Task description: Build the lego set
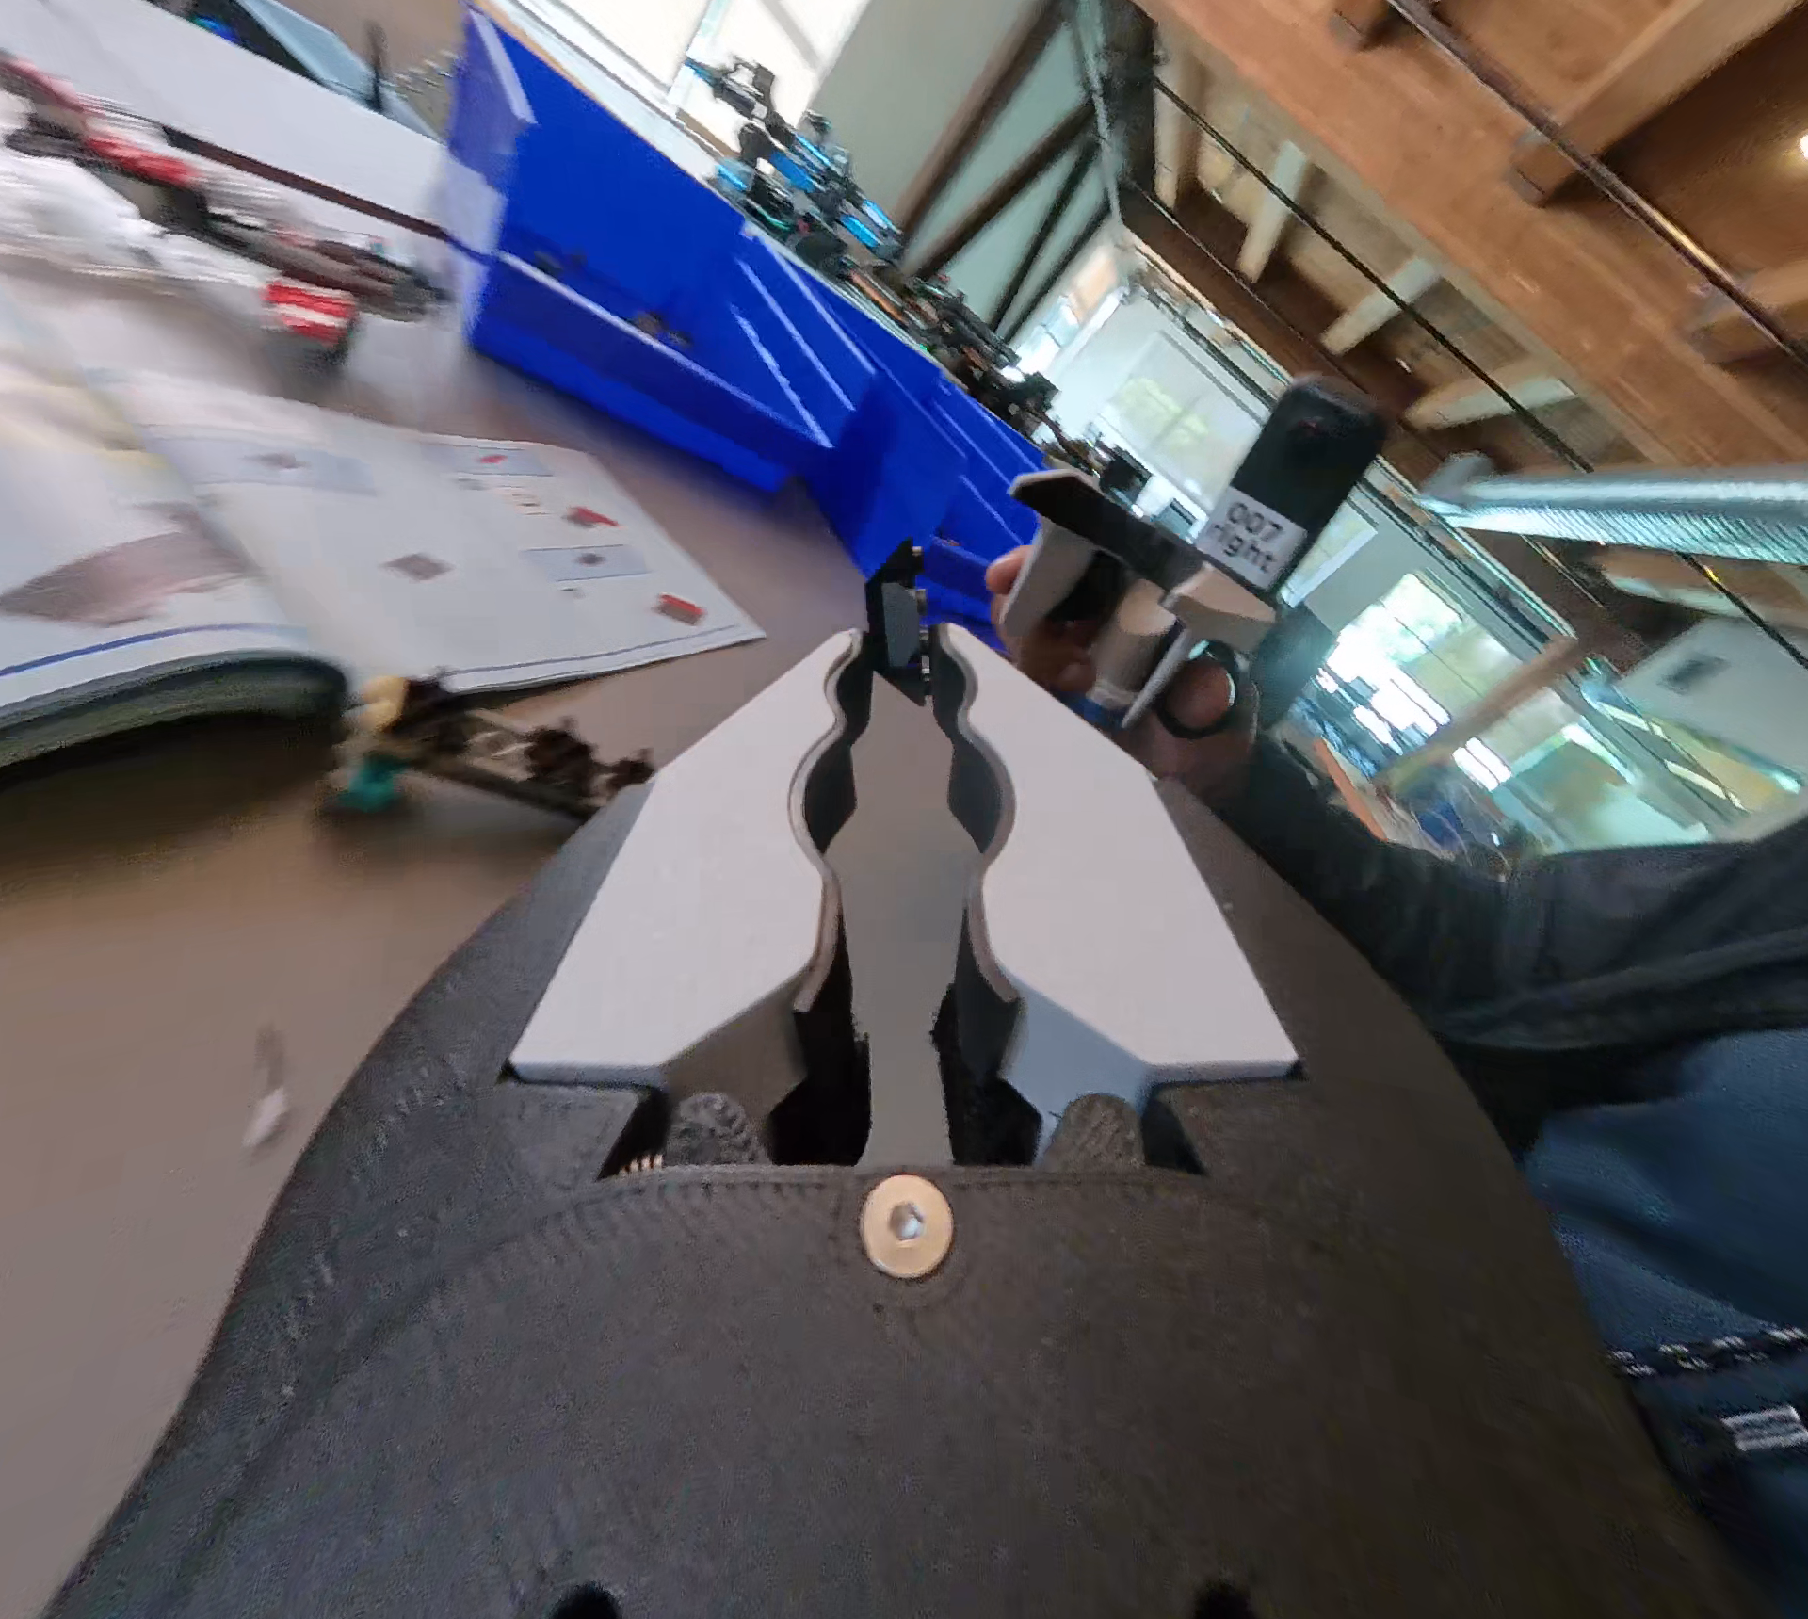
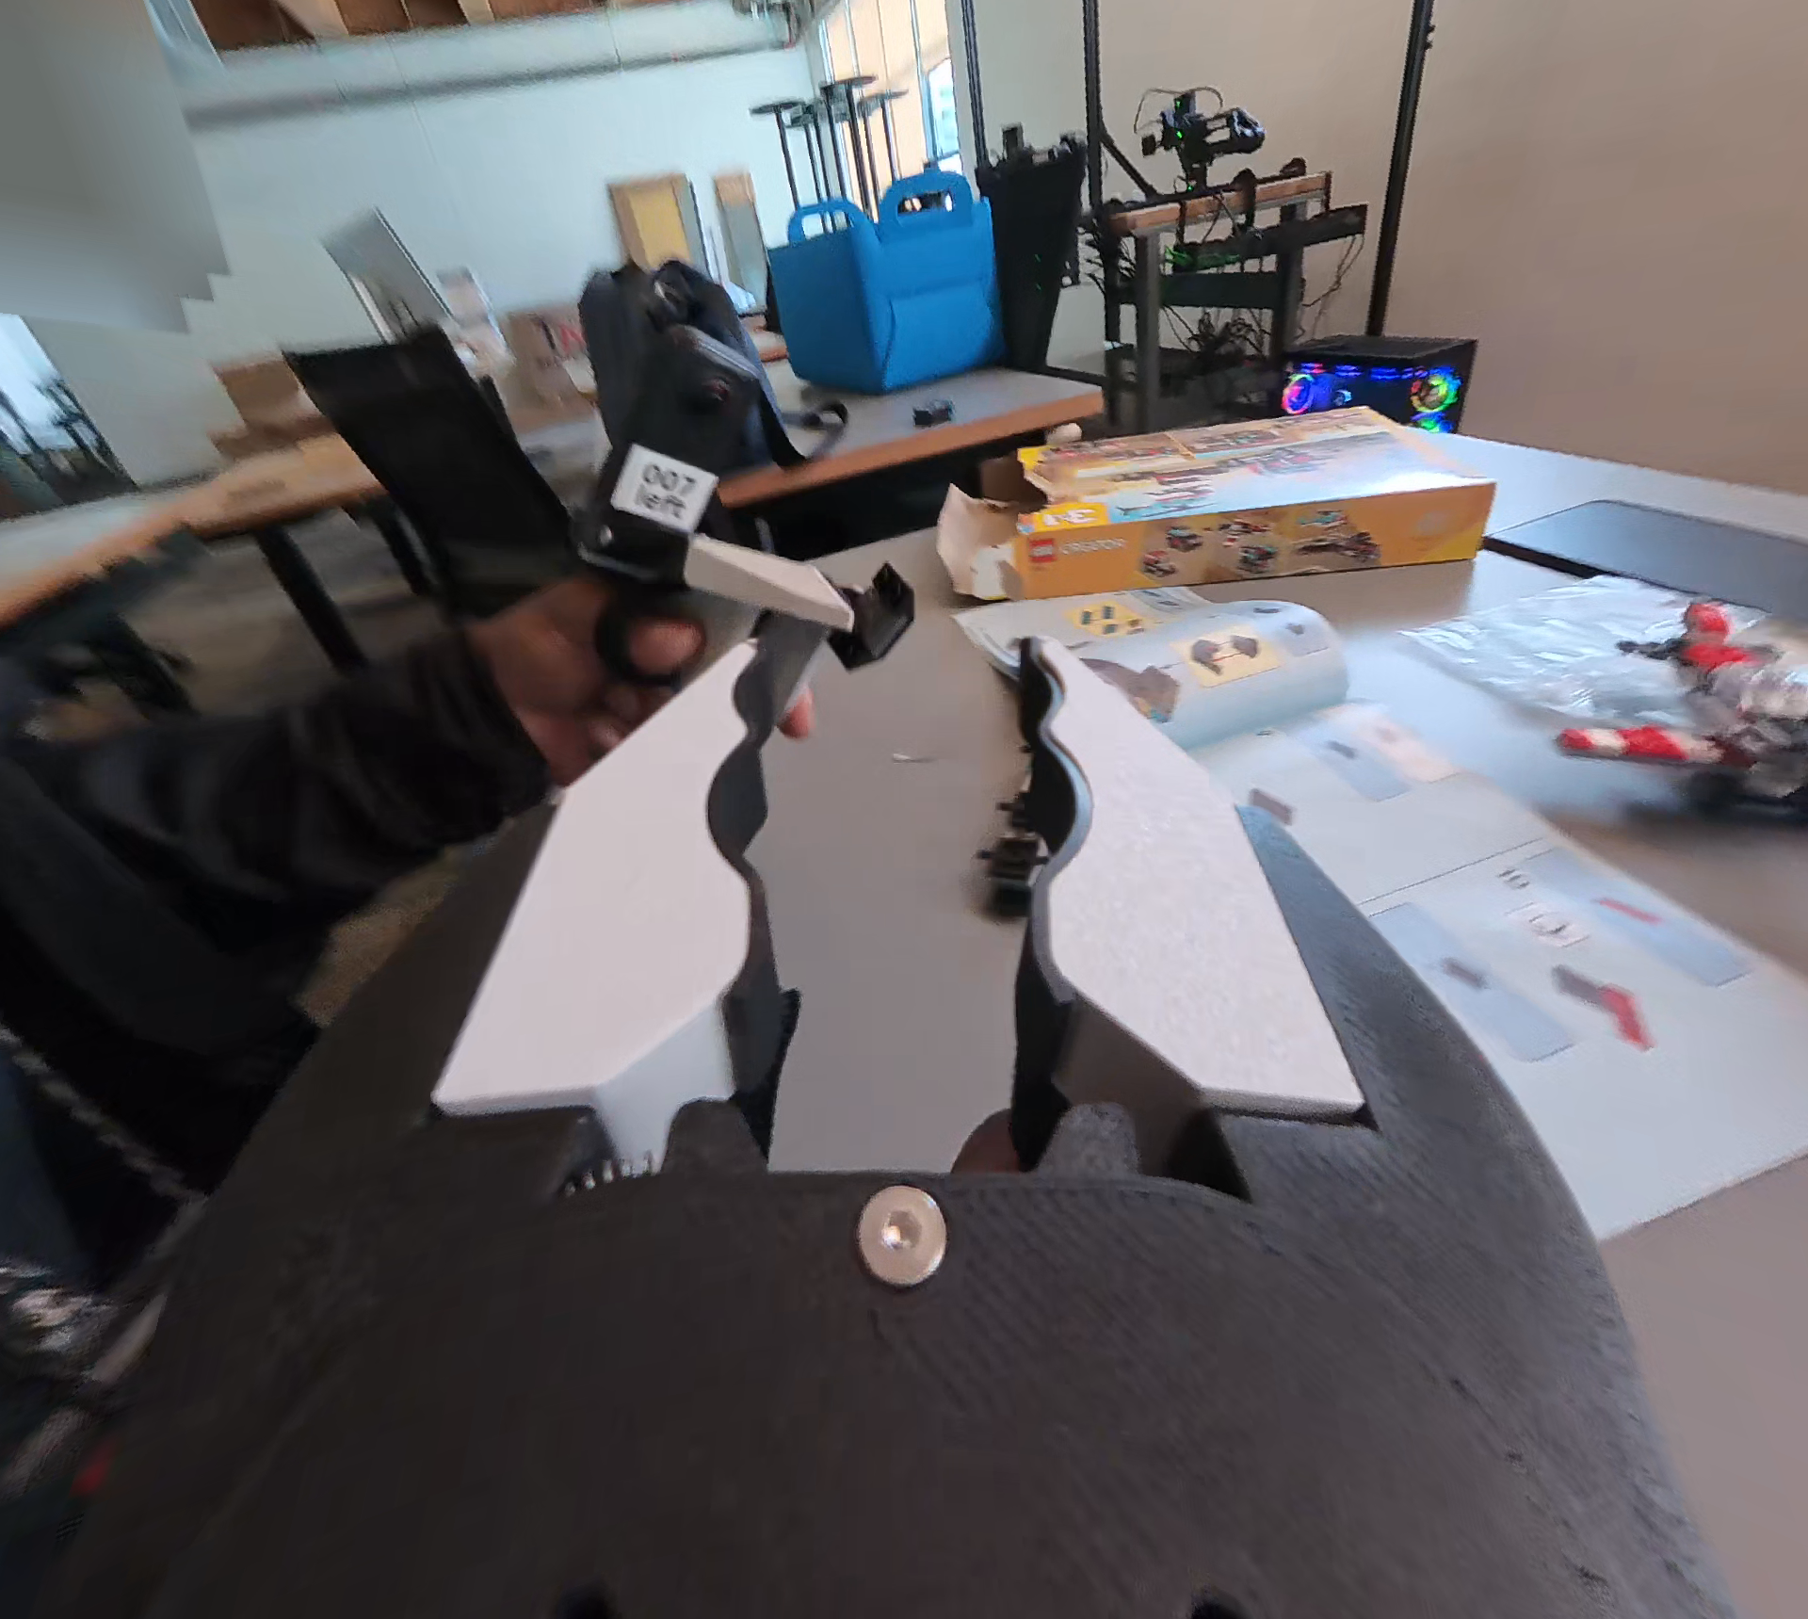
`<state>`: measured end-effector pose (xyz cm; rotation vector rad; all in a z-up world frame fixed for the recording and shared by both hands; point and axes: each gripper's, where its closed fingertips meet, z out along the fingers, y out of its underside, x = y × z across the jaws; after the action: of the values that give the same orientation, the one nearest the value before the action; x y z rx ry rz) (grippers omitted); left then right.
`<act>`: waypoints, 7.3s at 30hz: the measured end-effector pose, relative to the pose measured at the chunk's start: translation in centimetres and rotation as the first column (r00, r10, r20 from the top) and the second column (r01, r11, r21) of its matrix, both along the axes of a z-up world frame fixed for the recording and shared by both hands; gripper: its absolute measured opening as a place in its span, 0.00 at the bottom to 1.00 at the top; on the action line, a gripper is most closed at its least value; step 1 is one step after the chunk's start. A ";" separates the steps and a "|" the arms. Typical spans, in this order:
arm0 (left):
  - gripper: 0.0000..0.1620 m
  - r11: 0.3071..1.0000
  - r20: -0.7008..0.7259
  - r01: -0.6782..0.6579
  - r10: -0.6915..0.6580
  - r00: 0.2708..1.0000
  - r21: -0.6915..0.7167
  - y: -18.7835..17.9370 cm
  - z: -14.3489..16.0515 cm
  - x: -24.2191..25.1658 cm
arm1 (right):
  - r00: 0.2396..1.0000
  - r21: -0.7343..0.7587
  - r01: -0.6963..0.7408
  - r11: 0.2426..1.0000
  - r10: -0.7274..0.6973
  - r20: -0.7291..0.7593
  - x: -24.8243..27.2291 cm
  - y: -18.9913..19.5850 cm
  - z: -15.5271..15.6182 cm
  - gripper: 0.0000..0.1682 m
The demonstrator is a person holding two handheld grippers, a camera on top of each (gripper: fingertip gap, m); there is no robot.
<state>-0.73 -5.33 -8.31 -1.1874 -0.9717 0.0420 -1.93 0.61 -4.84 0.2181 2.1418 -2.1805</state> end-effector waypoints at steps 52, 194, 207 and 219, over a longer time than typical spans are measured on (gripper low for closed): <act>0.07 0.993 0.246 -0.018 0.047 0.968 -0.120 -2.4 -5.5 -1.6 | 0.972 -0.010 -0.178 0.984 0.174 -0.160 -4.1 -4.7 -2.9 0.23; 0.07 0.990 0.211 -0.139 0.130 0.969 0.027 -6.0 -3.3 -1.0 | 0.961 0.623 -0.270 0.734 0.167 0.221 1.3 -5.0 -13.1 0.19; 0.07 0.989 0.199 -0.144 0.135 0.971 0.033 -6.3 -3.0 -1.1 | 0.406 0.487 0.635 0.600 0.278 -0.871 -2.5 -4.0 -11.0 0.20; 0.07 0.989 0.195 -0.145 0.139 0.971 0.017 -6.1 -2.9 -1.0 | 0.929 0.610 0.365 0.703 -0.233 -0.288 -3.5 0.5 -10.3 0.25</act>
<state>-1.73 -11.48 -11.25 -1.1063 -1.2238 0.0258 -5.46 1.14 -15.12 0.4426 3.1186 -1.4935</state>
